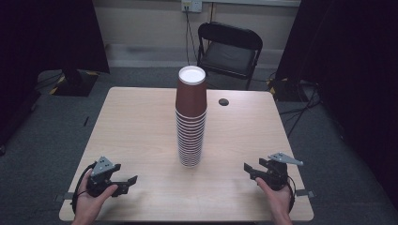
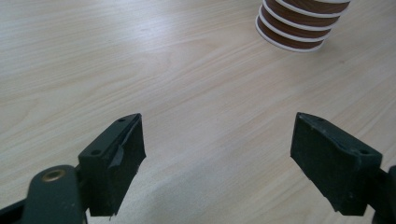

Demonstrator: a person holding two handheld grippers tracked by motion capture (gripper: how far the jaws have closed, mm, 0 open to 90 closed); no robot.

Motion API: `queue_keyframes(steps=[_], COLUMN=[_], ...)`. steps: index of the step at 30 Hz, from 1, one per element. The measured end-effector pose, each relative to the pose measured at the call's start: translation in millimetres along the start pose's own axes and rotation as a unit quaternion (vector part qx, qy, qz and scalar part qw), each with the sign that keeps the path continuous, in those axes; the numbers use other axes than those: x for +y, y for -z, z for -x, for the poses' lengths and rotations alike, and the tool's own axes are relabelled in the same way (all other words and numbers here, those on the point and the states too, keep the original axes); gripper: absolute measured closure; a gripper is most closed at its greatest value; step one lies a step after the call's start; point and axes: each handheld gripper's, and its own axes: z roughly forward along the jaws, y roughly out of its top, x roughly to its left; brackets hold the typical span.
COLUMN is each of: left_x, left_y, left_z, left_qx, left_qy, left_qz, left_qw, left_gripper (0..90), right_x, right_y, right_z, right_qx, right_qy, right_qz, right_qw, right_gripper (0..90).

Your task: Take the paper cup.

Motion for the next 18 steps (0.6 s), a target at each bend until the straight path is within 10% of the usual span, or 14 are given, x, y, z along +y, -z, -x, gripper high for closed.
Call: queue_keyframes(steps=[18], left_x=[1.5], left_y=[-3.0], left_z=[1.4], left_qx=[-0.009], left_qy=[-0.006], left_qz=[-0.001], left_qw=[0.9999], left_gripper=[17.3], right_x=[18.8], right_y=[12.7], right_z=[-41.3], right_qx=[0.051], right_qy=[0.035], right_qz=[0.025], right_qw=[0.9978], right_gripper=[25.9])
